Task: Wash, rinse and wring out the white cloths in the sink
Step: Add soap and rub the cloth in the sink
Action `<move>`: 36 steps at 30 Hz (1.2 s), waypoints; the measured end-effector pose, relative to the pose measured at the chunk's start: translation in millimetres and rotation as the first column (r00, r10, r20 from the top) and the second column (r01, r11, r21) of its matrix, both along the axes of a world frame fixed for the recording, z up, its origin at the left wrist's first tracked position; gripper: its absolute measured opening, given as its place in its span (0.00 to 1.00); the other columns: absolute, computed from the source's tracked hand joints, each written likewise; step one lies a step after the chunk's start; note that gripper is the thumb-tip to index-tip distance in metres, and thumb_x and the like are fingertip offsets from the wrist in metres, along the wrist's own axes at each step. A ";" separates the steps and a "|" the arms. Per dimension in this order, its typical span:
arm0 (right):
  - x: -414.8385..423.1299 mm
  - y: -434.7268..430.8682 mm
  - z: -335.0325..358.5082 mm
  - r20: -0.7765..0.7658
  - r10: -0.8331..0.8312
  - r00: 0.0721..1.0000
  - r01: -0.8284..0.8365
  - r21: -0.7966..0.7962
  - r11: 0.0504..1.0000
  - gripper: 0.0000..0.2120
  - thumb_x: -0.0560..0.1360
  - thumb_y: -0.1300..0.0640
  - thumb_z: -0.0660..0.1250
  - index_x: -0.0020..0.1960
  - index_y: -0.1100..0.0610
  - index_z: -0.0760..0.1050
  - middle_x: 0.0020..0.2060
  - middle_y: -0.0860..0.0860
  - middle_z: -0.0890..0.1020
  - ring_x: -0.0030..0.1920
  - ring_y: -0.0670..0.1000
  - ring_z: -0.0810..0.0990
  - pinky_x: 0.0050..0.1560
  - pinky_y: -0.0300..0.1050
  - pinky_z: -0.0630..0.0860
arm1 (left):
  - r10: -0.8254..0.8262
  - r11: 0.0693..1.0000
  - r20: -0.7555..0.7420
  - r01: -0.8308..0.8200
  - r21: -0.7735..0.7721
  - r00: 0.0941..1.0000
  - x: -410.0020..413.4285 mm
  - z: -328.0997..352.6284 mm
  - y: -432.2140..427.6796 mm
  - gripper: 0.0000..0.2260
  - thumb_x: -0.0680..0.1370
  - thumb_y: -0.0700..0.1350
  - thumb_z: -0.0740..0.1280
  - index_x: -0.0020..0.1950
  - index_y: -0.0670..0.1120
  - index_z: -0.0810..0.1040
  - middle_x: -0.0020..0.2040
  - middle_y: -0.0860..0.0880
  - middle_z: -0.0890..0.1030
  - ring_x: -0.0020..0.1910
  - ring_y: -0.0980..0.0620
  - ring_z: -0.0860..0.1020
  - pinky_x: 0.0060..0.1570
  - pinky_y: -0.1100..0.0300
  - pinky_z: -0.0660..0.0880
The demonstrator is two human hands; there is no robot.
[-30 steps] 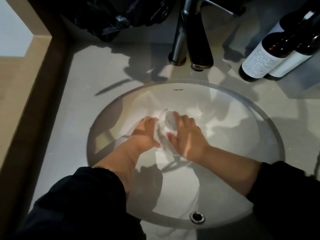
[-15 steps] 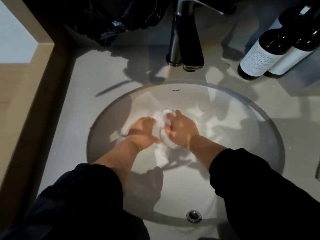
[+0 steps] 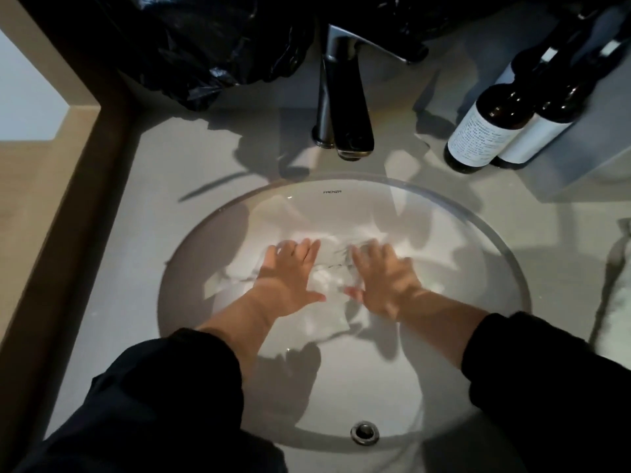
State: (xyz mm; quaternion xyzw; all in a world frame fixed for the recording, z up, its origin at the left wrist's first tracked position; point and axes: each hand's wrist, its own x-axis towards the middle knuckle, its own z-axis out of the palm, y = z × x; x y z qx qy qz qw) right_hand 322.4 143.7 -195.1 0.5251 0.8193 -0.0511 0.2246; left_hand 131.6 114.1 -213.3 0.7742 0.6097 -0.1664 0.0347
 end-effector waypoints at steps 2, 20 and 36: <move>-4.1 -1.4 -8.4 0.122 0.125 0.985 -0.137 0.093 0.986 0.38 0.77 0.33 0.46 0.78 0.54 0.42 0.70 0.59 0.58 0.64 0.60 0.63 0.56 0.59 0.72 | -0.102 0.992 -0.070 0.106 0.062 0.992 -4.5 -7.8 5.6 0.41 0.77 0.69 0.50 0.78 0.43 0.42 0.74 0.46 0.58 0.67 0.43 0.63 0.63 0.49 0.65; 19.9 22.5 54.8 -0.413 0.243 0.878 -0.287 -0.047 0.957 0.22 0.75 0.43 0.65 0.67 0.50 0.70 0.57 0.51 0.71 0.56 0.53 0.73 0.53 0.46 0.72 | -0.198 0.980 0.669 0.158 0.121 0.717 -36.5 31.9 20.5 0.11 0.76 0.47 0.69 0.51 0.41 0.84 0.46 0.43 0.83 0.46 0.45 0.80 0.53 0.63 0.71; 11.0 -4.0 51.2 -0.604 -0.793 0.081 0.468 -0.679 0.565 0.11 0.69 0.61 0.76 0.48 0.61 0.77 0.36 0.53 0.80 0.35 0.53 0.80 0.42 0.52 0.78 | 0.340 0.931 0.295 -0.275 -0.238 0.893 -35.2 38.5 -30.2 0.26 0.76 0.52 0.65 0.73 0.58 0.62 0.67 0.50 0.69 0.65 0.47 0.69 0.64 0.54 0.69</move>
